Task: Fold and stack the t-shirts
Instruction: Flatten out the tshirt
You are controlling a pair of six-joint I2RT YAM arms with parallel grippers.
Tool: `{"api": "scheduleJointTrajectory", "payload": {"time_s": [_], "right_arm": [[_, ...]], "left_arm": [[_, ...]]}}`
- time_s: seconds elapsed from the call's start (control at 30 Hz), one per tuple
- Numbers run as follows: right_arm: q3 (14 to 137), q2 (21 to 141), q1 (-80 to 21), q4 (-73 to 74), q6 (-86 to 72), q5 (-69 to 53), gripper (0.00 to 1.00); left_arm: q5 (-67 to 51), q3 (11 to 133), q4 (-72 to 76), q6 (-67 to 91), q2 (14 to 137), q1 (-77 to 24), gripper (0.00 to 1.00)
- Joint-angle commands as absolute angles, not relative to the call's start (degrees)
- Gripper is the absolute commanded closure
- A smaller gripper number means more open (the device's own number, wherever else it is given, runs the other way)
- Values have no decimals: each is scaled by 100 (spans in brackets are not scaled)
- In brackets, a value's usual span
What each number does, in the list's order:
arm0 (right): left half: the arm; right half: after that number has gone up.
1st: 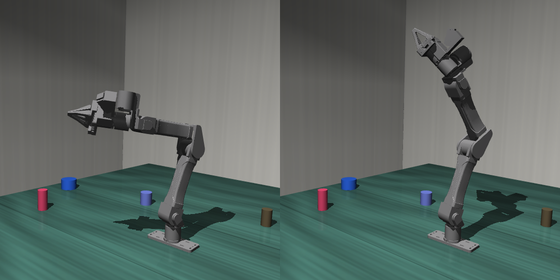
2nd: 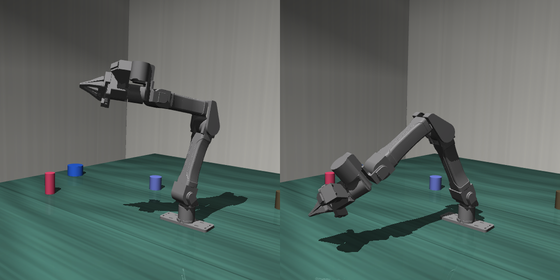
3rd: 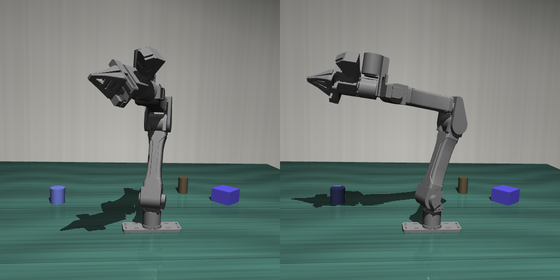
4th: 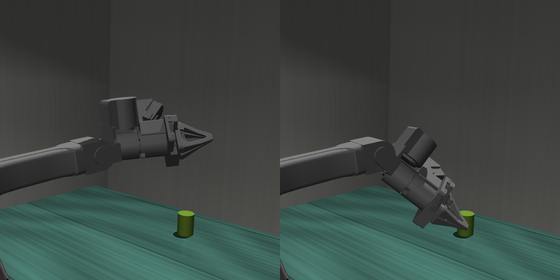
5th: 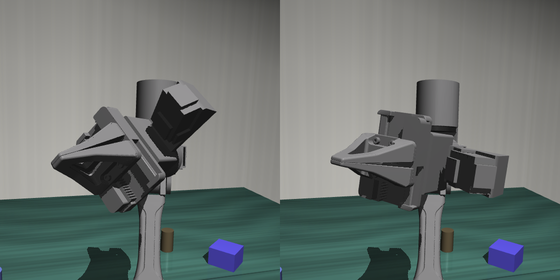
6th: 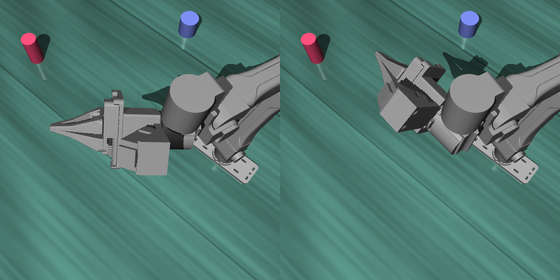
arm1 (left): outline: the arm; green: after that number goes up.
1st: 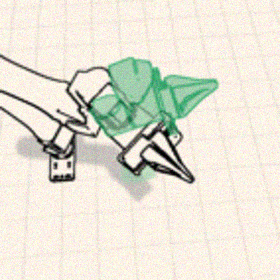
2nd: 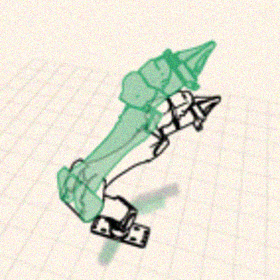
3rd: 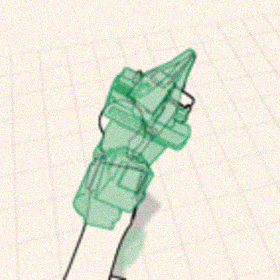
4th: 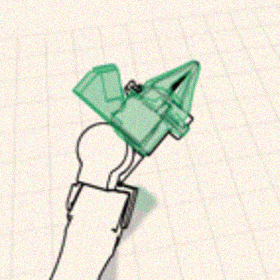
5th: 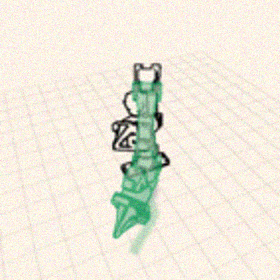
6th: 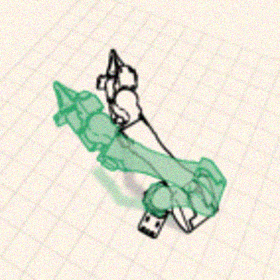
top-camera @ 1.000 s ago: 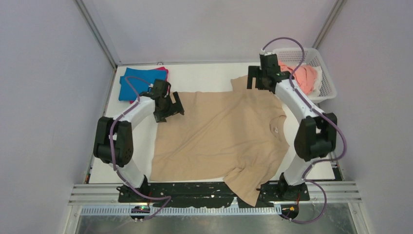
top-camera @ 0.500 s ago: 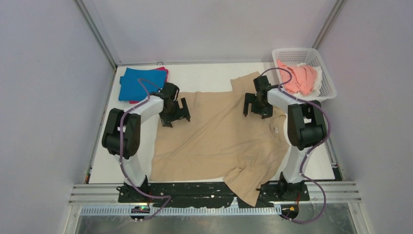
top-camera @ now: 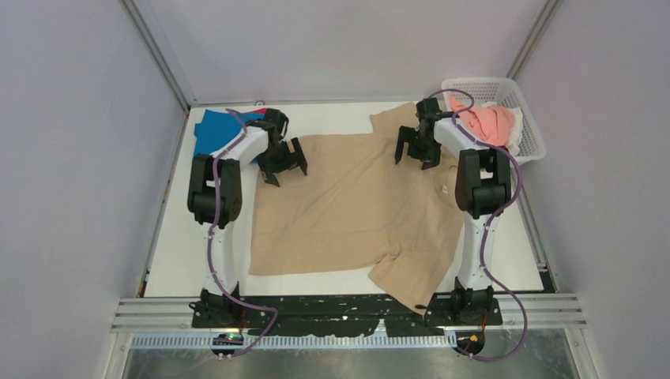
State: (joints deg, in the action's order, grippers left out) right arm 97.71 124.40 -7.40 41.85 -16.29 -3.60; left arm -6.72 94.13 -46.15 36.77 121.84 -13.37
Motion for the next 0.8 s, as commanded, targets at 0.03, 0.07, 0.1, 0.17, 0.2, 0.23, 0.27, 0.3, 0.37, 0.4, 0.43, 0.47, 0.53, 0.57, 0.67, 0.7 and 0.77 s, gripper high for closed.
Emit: {"api": "scheduleJointTrajectory", "payload": {"time_s": [0.03, 0.07, 0.1, 0.17, 0.2, 0.23, 0.27, 0.3, 0.37, 0.4, 0.43, 0.47, 0.53, 0.57, 0.67, 0.7, 0.77], "right_arm": [[10738, 13028, -673, 4518, -1379, -506, 5], [10880, 13093, -661, 4649, -1375, -447, 5], [11120, 13205, -649, 4698, -1360, -430, 5], [11411, 13343, -635, 4809, -1337, -431, 5], [11558, 13378, -634, 4821, -1323, -433, 5], [11637, 13450, -626, 4859, -1325, -436, 5], [11788, 13488, -621, 4895, -1287, -432, 5], [11849, 13521, -623, 4946, -1259, -423, 5], [11924, 13436, -645, 4931, -1145, -366, 5], [11933, 13380, -652, 4918, -1033, -346, 5], [11930, 13215, -682, 4914, -996, -302, 5], [11901, 13120, -701, 4914, -906, -283, 5], [11719, 12560, -827, 4871, -783, -184, 5], [11599, 12393, -870, 4788, -765, -74, 5], [10629, 11372, -1093, 4443, -751, -45, 5], [10403, 11144, -1140, 4303, -780, -31, 5], [9572, 10424, -1366, 4082, -944, 518, 5]], "left_arm": [[-837, 10156, -4972, 3408, 12664, -1266, 1], [-776, 10285, -5047, 3403, 12744, -1266, 1], [-748, 10450, -5131, 3396, 12829, -1259, 1], [-690, 10767, -5270, 3392, 12975, -1217, 1], [-694, 10881, -5321, 3403, 13032, -1187, 1], [-713, 10976, -5351, 3402, 13082, -1164, 1], [-736, 11037, -5368, 3404, 13108, -1139, 1], [-775, 11090, -5370, 3391, 13120, -1129, 1], [-840, 11189, -5334, 3331, 13075, -1129, 1], [-881, 11256, -5338, 3316, 13016, -1126, 1], [-914, 11307, -5362, 3314, 12933, -1135, 1], [-972, 11304, -5368, 3309, 12812, -1141, 1], [-960, 11098, -5294, 3300, 12436, -1198, 1], [-930, 10897, -5210, 3291, 12177, -1240, 1], [-782, 9899, -4881, 3311, 11259, -1366, 1], [-744, 9501, -4749, 3347, 10909, -1397, 1], [-610, 8663, -4561, 3453, 10220, -1442, 1]]}}
